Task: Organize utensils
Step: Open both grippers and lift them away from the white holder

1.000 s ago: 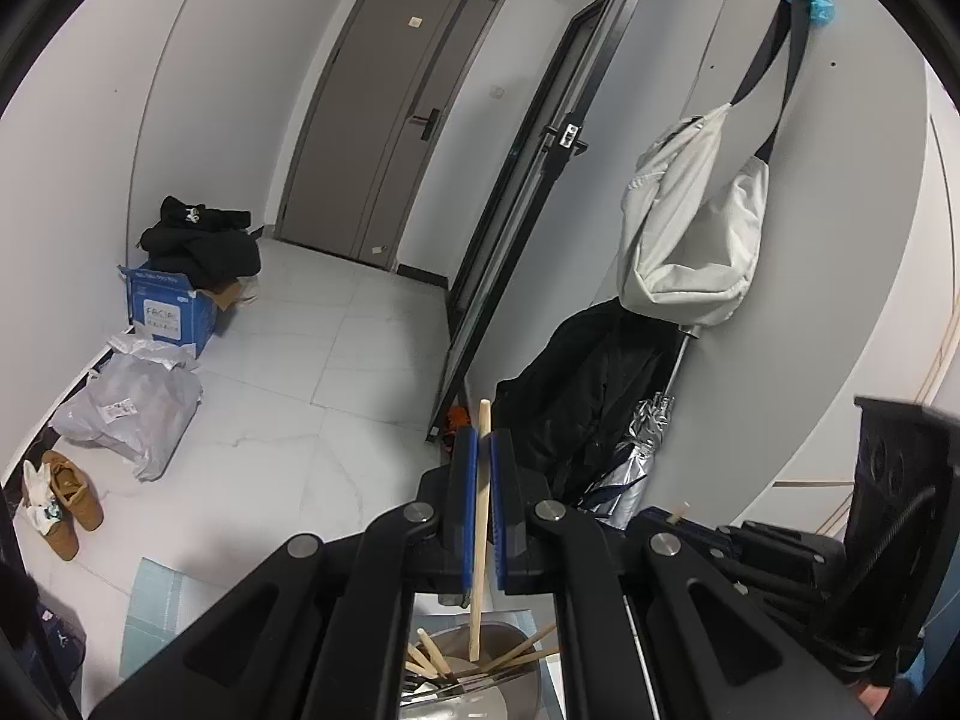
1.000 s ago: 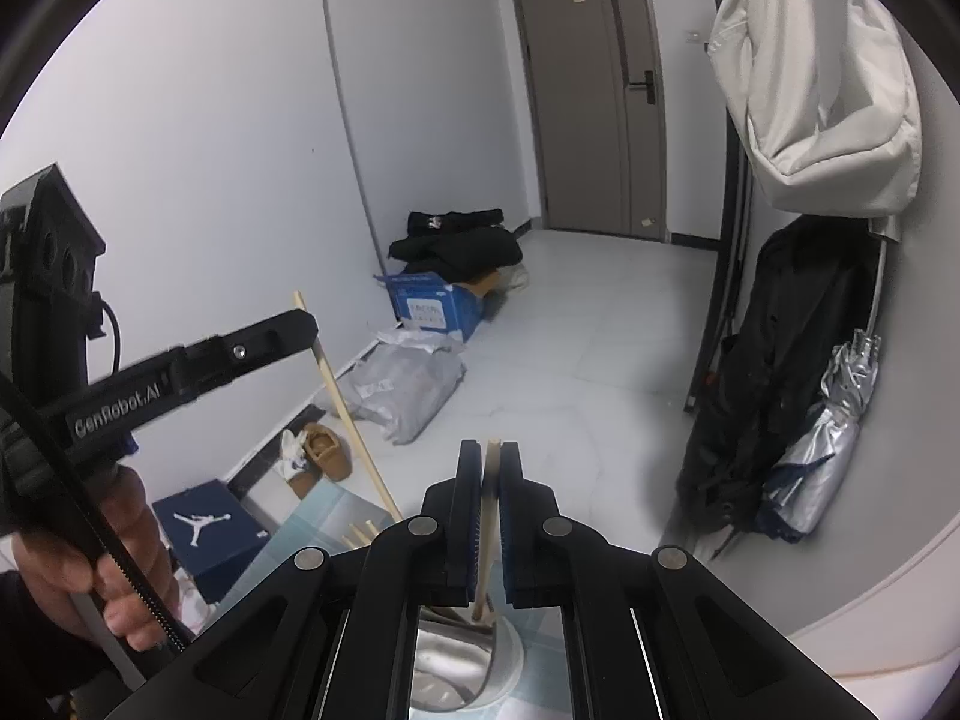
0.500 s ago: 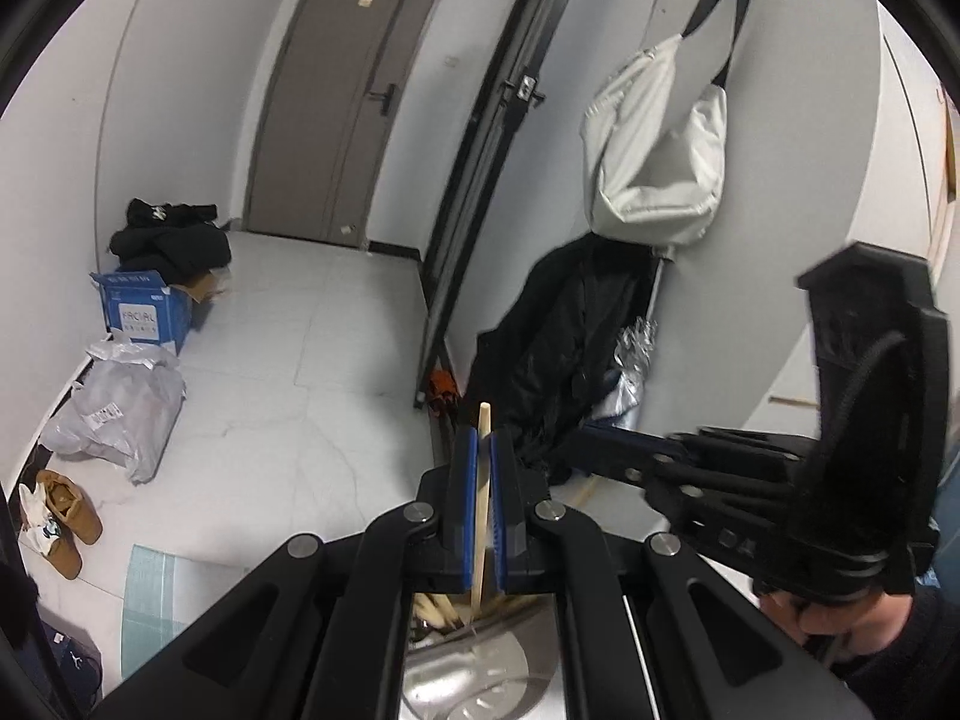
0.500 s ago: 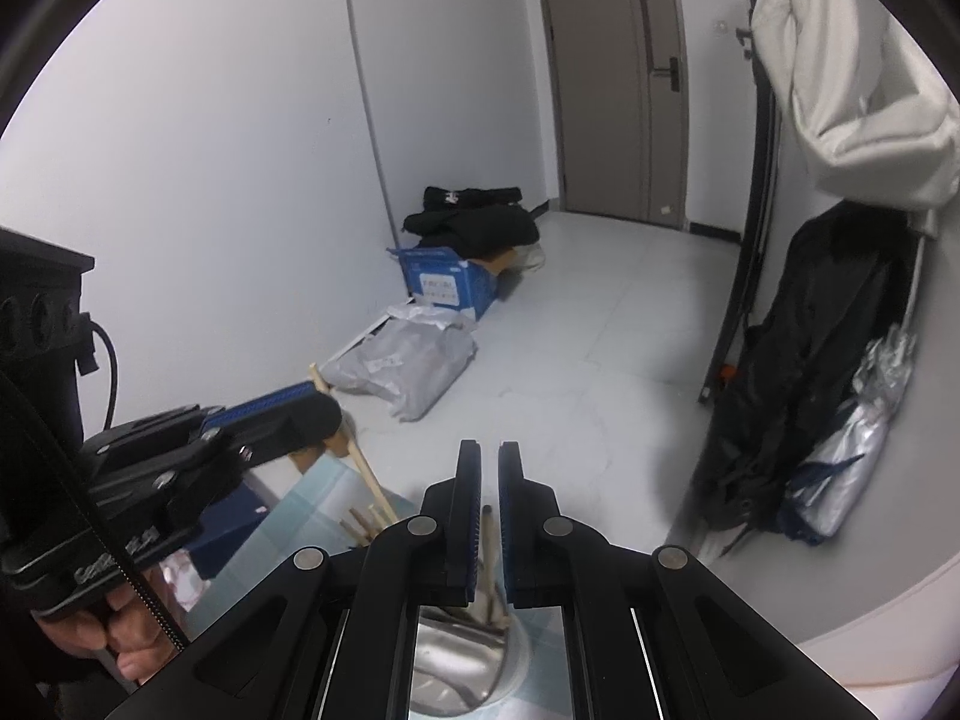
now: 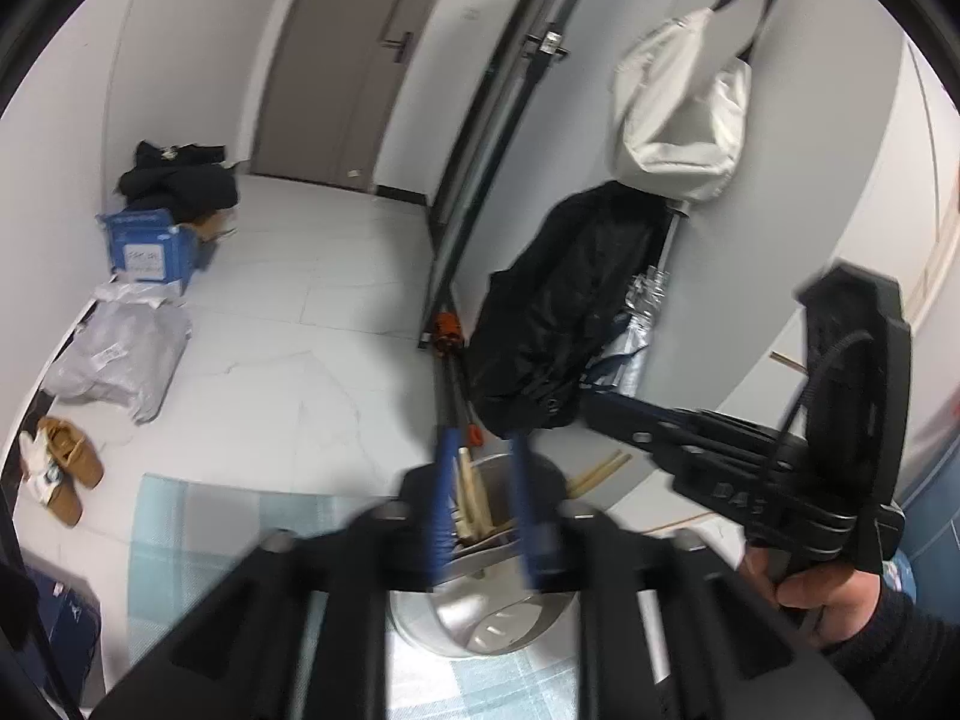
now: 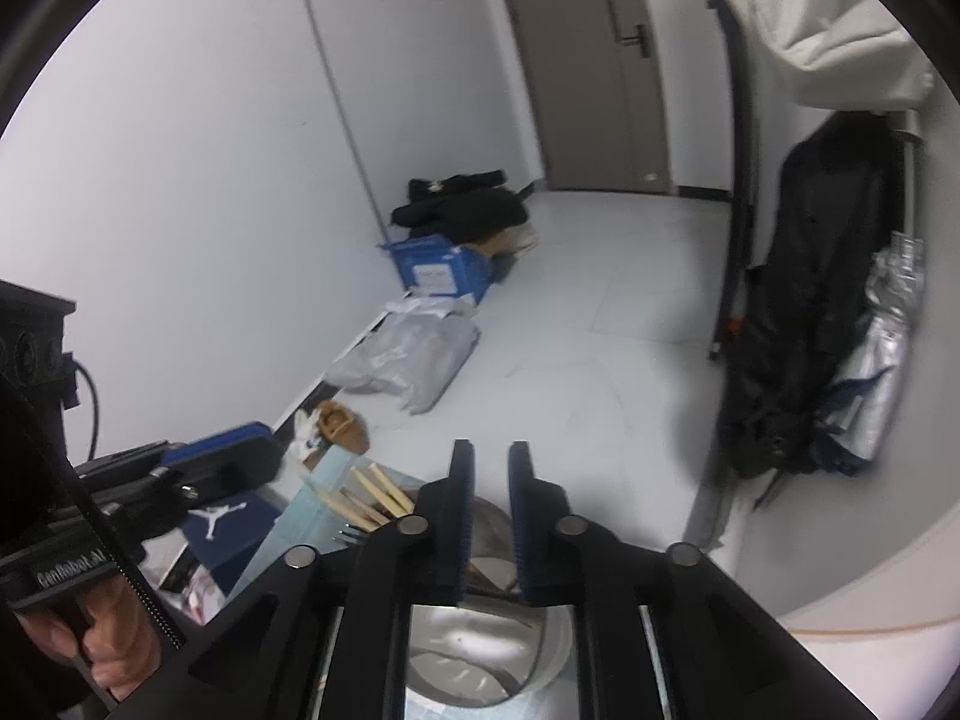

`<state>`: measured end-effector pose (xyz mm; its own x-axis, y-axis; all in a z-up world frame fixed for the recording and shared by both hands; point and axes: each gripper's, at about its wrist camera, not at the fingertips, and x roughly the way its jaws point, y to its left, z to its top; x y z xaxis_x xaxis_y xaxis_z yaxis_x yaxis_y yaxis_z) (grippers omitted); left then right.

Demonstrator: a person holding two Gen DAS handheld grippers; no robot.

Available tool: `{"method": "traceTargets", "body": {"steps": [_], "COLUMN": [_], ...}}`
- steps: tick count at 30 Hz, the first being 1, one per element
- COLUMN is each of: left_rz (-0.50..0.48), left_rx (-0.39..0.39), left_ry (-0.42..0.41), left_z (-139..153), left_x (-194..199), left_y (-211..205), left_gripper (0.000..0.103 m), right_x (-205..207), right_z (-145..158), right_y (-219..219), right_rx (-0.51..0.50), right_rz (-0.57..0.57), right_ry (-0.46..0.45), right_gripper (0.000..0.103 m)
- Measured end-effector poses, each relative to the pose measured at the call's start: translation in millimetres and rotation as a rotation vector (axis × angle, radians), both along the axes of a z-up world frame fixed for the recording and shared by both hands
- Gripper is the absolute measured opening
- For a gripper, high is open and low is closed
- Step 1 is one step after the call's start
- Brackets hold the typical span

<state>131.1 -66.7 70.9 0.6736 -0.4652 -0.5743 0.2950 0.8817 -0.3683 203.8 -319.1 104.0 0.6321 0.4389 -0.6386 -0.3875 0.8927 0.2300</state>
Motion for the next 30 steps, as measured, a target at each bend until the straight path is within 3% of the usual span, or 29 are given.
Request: {"method": "traceTargets", "body": {"steps": [2,5,7,9,11,16,21,24,30], "left_rz": [0.036,0.096,0.115,0.156,0.201,0.256,0.314,0.328,0.338], "left_rx": [-0.022,0.008,0.028,0.063,0.085,0.106,0.129,0.152,0.198], "left_ry": [0.002,0.006,0.008,-0.002,-0.023,-0.042,-0.092,-0.118,-0.164], "left_z": [1.0,2.3,3.9,6.0,8.6,11.0,9.4,6.8,-5.1], "left_x": [-3.3,-6.8,-11.0,-17.4,-26.2,-44.7,-65.0,-73.7,-86.7], "left_y": [8.2,14.7,16.8,20.3,25.9,37.1,46.4,48.3,54.1], "left_gripper": [0.050,0.051,0.052,0.066,0.072,0.078,0.096,0.101,0.102], "right_x": [-4.8,-20.2,-31.3,-44.4,-59.1,-89.1,-118.4,-131.7,-152.5], "right_z": [3.9,11.5,15.6,21.0,26.4,31.3,25.0,18.5,0.7], "right_y": [-5.9,-13.4,-13.8,-12.2,-8.8,0.7,15.8,23.3,38.1], "right_rx": [0.014,0.036,0.042,0.051,0.064,0.098,0.103,0.111,0.111], "right_rz": [-0.034,-0.077,-0.088,-0.094,-0.096,-0.100,-0.101,-0.099,-0.096], "right_ry": [-0.007,-0.023,-0.046,-0.071,-0.101,-0.144,-0.166,-0.174,-0.183], "right_gripper": [0.023,0.029,0.039,0.043,0.050,0.066,0.074,0.078,0.085]}}
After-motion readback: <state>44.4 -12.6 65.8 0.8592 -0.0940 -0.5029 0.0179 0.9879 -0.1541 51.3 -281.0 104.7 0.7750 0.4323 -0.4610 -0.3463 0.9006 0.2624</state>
